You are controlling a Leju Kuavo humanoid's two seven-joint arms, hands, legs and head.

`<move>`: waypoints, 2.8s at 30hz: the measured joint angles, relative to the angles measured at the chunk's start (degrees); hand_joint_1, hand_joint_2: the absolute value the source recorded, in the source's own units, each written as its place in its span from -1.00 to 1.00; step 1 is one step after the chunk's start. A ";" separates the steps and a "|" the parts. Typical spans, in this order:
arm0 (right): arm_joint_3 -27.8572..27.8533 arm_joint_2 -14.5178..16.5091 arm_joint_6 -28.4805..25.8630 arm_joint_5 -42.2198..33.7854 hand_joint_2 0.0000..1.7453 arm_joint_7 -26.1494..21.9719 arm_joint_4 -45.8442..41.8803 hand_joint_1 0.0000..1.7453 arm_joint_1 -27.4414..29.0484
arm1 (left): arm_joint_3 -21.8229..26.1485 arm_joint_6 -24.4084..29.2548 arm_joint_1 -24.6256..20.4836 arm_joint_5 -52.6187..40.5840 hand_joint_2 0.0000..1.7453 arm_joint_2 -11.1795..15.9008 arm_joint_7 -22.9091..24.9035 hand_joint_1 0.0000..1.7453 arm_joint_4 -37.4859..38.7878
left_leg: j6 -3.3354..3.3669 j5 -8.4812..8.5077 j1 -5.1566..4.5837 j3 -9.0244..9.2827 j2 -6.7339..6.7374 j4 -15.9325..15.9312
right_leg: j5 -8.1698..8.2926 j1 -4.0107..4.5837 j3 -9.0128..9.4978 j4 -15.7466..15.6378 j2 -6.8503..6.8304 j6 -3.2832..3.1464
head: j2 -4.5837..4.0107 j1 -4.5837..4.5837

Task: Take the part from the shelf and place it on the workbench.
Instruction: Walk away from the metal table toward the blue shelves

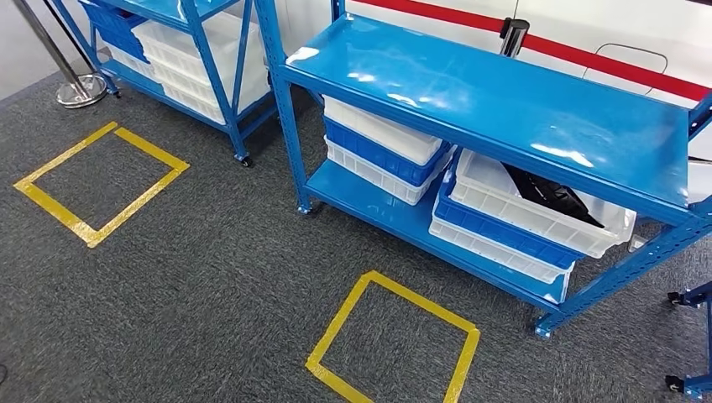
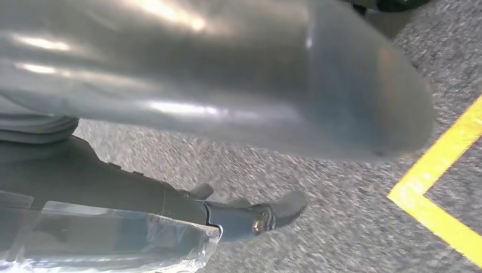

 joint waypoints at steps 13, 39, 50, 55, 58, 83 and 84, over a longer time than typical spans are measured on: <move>-0.02 -0.31 -1.03 1.19 -1.00 -1.21 -0.01 -1.00 0.22 | 0.15 0.81 -0.35 -0.08 -1.00 -0.18 0.03 -1.00 -0.02 | -3.36 -1.57 0.64 0.43 6.52 0.77 | 0.71 -1.79 4.44 -4.79 -5.52 1.13 | 0.00 -0.31; -0.91 -0.38 -1.86 1.95 1.00 -1.06 -0.02 -1.00 -0.12 | 0.15 1.14 -0.66 -1.53 1.00 -0.81 3.33 -1.00 0.00 | -1.27 -0.90 -1.46 -1.30 0.49 1.58 | 0.90 -0.14 4.48 -4.92 -2.65 0.50 | 0.00 -0.40; -0.02 -0.70 0.13 0.63 0.00 -0.06 -0.84 -1.00 1.36 | -6.56 1.09 0.74 3.82 -1.00 -0.53 7.20 -1.00 -0.96 | -1.17 -0.98 -1.33 -1.28 0.48 1.58 | 0.88 -0.16 4.53 -4.95 -2.65 0.49 | 0.00 -0.42; 0.93 -0.93 1.25 -1.70 -1.00 0.14 -1.90 -1.00 2.69 | -12.54 0.51 2.29 9.09 -1.00 -0.04 10.09 -1.00 -2.02 | -1.17 -0.98 -1.25 -1.28 0.48 1.57 | 0.88 -0.11 4.53 -4.95 -2.65 0.48 | 0.00 -0.42; 1.73 -1.15 1.97 -3.14 -1.00 0.23 -2.72 -1.00 3.53 | -16.06 0.07 3.24 12.25 -1.00 0.26 11.94 -1.00 -2.78 | -1.18 -0.98 -1.23 -1.27 0.48 1.56 | 0.87 -0.08 4.55 -4.95 -2.65 0.47 | 0.00 -0.42; 8.39 -2.31 8.66 -16.88 -1.00 1.99 -10.27 -1.00 11.05 | -50.92 -3.93 11.94 42.98 -1.00 3.37 29.57 -1.00 -9.64 | -1.18 -1.08 -1.24 -1.26 0.48 1.55 | 0.74 -0.06 4.15 -4.95 -2.65 0.57 | 0.00 -0.42; 8.55 -2.33 8.81 -17.10 -1.00 2.03 -10.41 -1.00 11.15 | -51.50 -4.01 12.08 43.47 -1.00 3.42 29.87 -1.00 -9.78 | -1.17 -1.11 -1.24 -1.26 0.48 1.55 | 0.73 -0.06 4.05 -4.96 -2.65 0.58 | 0.00 -0.42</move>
